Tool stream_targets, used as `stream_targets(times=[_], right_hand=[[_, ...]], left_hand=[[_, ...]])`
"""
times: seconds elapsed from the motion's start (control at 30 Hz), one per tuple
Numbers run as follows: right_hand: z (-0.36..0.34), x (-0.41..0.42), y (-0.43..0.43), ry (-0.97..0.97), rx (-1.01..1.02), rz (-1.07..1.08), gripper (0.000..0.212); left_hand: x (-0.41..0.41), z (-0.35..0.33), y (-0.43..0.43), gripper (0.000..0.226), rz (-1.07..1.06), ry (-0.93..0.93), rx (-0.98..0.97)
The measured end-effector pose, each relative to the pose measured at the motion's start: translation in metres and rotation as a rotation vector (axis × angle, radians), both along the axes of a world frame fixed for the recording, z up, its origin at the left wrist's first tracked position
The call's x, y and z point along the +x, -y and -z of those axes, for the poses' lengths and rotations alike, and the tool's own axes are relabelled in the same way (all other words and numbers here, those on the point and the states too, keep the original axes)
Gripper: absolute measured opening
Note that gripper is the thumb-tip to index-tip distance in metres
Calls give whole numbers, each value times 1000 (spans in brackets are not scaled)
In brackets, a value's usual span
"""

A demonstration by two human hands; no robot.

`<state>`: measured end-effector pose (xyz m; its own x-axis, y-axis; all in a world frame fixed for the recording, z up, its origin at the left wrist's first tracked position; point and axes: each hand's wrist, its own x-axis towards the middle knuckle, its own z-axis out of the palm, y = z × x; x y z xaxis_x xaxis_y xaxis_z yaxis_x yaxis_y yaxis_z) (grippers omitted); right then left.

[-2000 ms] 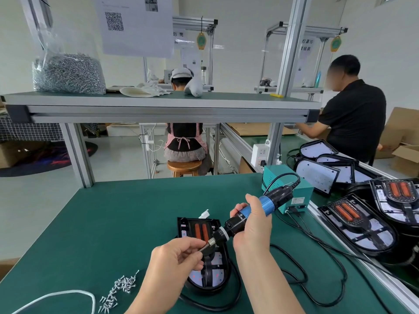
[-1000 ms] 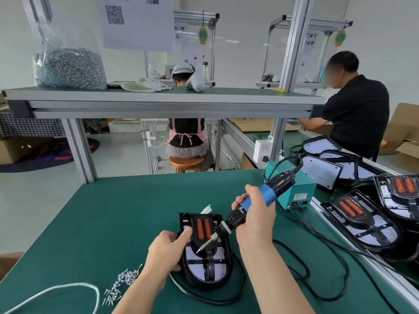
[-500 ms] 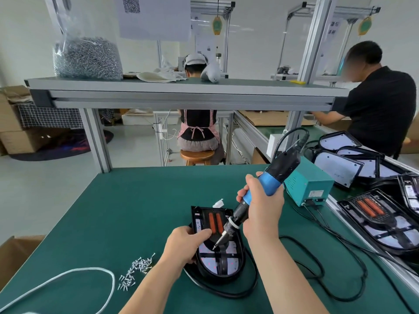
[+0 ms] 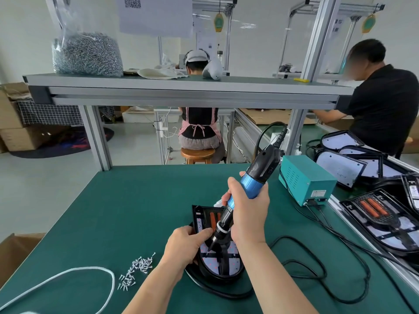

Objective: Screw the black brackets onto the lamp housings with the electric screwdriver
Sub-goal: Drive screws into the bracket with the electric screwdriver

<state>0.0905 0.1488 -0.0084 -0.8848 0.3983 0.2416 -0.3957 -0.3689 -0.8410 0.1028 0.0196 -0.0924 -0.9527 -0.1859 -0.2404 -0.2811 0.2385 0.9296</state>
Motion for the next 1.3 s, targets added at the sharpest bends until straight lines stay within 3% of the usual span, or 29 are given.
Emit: stream_targets(times=[0.37,0.63,0.9,1.07,1.3], right_hand=[[4,-2,4,0,72,13,27],[2,2,9,-34,124,-58,29],[1,6,11,-85,197,-143,35],[1,7,12,-71,183,-142,39],[1,6,12,-63,186,-143,29]], left_hand=[[2,-2,-1,42,9,-14,11],[4,-8,-3,58,17,-4,-12],[3,-7,-3,55,-3,-23,-47],[0,-5,-7,53,-79,-48,-183],[0,-4,-10,43,-96,-16,-209]])
